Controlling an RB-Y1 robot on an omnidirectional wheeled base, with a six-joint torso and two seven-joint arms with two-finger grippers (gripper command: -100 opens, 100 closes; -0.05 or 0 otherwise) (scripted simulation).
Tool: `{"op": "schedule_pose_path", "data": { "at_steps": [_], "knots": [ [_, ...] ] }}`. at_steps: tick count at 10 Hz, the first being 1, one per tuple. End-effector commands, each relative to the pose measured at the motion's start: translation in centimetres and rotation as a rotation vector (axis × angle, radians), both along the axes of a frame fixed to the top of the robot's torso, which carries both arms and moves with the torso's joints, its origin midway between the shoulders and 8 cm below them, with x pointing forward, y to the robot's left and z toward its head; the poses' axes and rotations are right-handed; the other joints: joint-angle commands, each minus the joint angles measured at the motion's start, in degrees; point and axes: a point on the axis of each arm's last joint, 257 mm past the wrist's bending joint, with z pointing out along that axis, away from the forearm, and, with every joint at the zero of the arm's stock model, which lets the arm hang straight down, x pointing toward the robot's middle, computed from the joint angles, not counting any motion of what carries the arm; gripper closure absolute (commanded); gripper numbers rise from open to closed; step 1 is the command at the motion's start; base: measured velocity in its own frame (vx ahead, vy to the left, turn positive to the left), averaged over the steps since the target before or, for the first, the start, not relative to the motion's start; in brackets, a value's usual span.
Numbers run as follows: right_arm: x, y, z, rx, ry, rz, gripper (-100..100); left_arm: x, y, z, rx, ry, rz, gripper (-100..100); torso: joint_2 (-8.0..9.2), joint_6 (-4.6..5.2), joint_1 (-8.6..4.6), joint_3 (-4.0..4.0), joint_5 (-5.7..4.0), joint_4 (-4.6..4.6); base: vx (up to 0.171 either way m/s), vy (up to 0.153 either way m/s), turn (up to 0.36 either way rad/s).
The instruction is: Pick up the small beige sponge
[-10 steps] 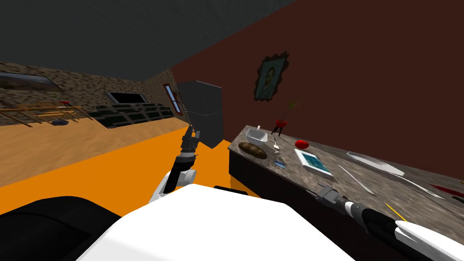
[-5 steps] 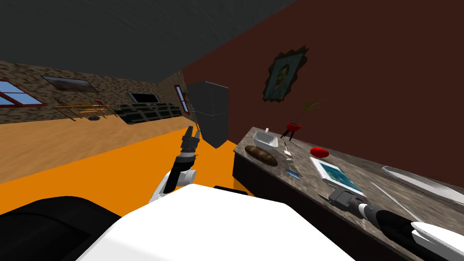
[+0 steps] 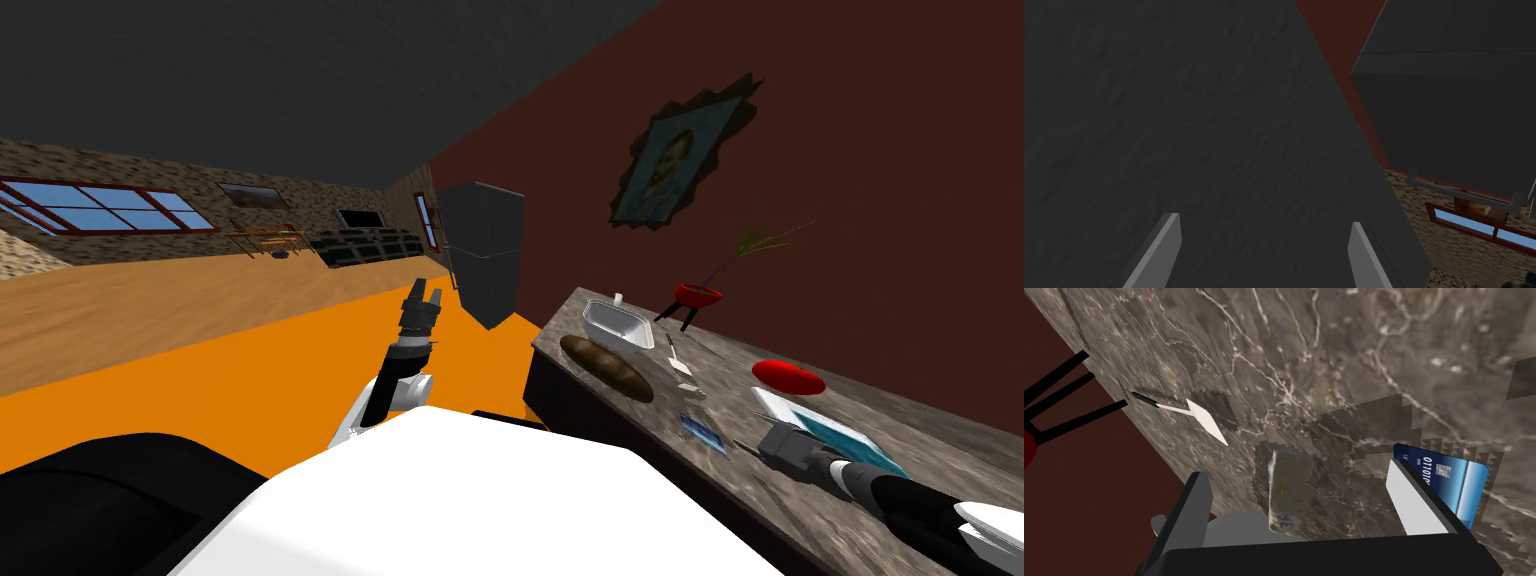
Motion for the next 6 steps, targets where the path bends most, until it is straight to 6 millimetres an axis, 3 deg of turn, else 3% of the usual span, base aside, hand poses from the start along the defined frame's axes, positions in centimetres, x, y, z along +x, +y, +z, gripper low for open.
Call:
{"op": "schedule_pose_path", "data": {
  "at_steps": [1,2,4,5,6],
  "knots": [
    [-1.4,-1.7,0.0,-0.049,0.036,-0.01,-100,0.0,0.0,0.0,0.0,0.0,0.0,0,0.0,0.0,0.0,0.0,0.0,0.0,0.191,0.111,0.375],
    [-2.7,-2.0,-0.8,-0.055,0.061,-0.016,-100,0.0,0.0,0.0,0.0,0.0,0.0,0,-0.14,-0.04,0.09,-0.09,0.02,-0.04,0.179,0.101,0.274],
    [-2.3,-1.7,-0.5,-0.054,0.055,-0.015,-100,0.0,0.0,0.0,0.0,0.0,0.0,0,0.11,0.08,-0.01,0.05,0.01,0.01,0.07,0.037,0.027],
    [-2.4,-1.7,-0.5,-0.054,0.055,-0.015,0,0.0,0.0,0.0,0.0,0.0,0.0,0,0.38,0.09,-0.14,0.21,-0.02,0.08,0.01,0.005,0.003],
    [-2.4,-2.5,-0.3,-0.067,0.054,-0.001,-100,0.0,0.0,0.0,0.0,0.0,0.0,0,0.54,0.1,-0.22,0.3,-0.04,0.12,0.058,0.011,-0.065]
  ]
}}
